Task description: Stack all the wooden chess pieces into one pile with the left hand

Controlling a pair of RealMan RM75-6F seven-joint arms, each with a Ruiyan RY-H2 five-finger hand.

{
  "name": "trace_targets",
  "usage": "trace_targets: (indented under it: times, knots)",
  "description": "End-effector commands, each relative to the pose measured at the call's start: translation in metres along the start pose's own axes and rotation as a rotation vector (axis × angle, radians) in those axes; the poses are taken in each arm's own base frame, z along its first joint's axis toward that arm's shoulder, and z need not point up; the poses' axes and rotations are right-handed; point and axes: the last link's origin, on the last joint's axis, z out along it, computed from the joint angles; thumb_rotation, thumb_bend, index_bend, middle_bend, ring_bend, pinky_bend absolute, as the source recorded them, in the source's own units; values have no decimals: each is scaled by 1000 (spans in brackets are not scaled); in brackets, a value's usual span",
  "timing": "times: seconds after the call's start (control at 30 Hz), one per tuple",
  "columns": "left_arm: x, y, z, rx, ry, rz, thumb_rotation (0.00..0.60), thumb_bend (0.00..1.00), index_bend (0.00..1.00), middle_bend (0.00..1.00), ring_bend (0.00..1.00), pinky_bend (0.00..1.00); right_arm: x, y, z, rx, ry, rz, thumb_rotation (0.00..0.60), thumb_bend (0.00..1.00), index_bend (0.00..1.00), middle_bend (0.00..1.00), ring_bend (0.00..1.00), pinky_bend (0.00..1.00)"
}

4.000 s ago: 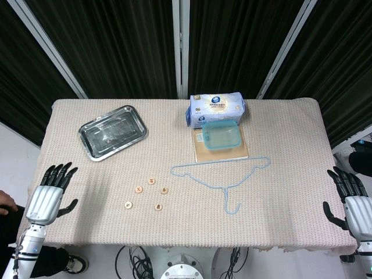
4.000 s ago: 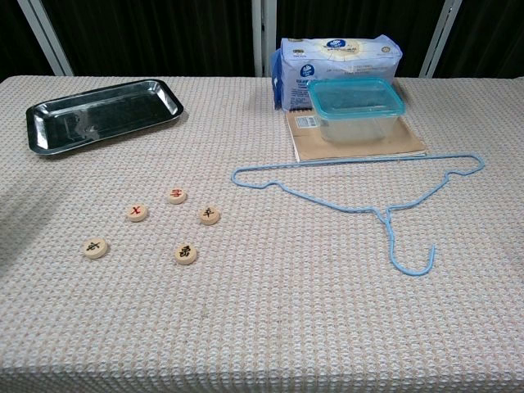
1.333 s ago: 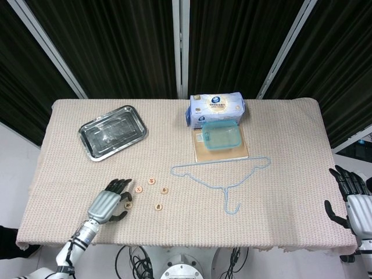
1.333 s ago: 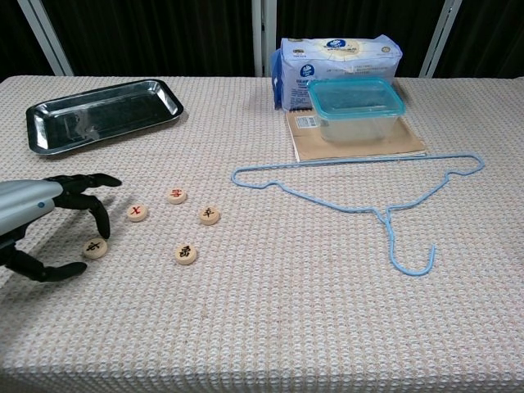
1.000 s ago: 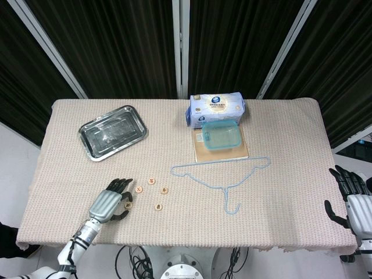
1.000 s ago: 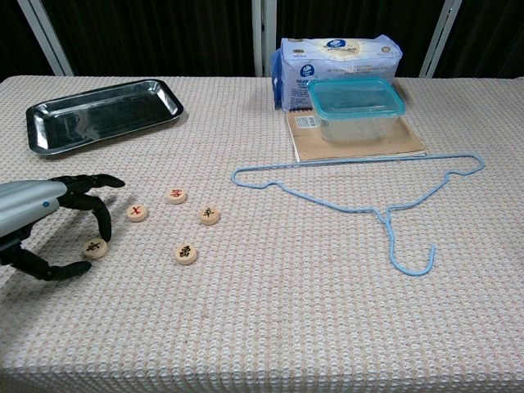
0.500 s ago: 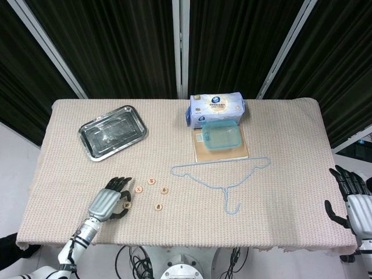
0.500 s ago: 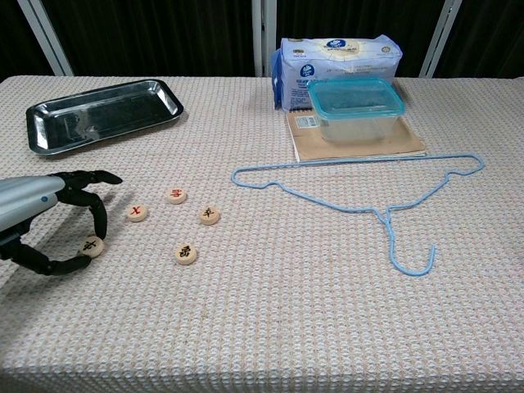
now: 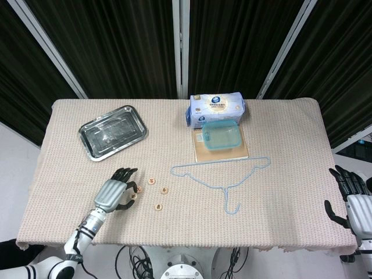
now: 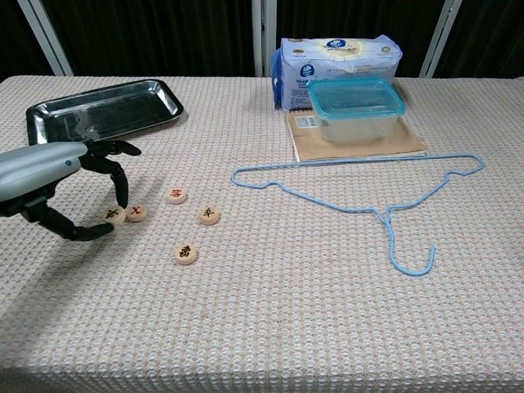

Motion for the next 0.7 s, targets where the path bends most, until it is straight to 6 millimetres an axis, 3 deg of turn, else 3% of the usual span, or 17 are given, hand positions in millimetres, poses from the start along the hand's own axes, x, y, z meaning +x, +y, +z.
trace_targets:
  times: [0.03, 0.27, 0.7]
  knots:
    - [-1, 5, 12, 11, -14, -9, 600, 307, 501, 49, 0, 0, 0, 1, 0, -1, -1, 1, 600, 406, 0, 0, 0, 0]
    - [-6, 3, 26, 39, -25, -11, 600, 307, 503, 49, 0, 0, 2, 2, 1, -2, 1, 8, 600, 406, 0, 0, 0, 0]
    - [-5, 3, 30, 36, -28, 4, 600, 307, 500, 49, 0, 0, 3, 3, 0, -3, 1, 12, 600, 406, 0, 0, 0, 0]
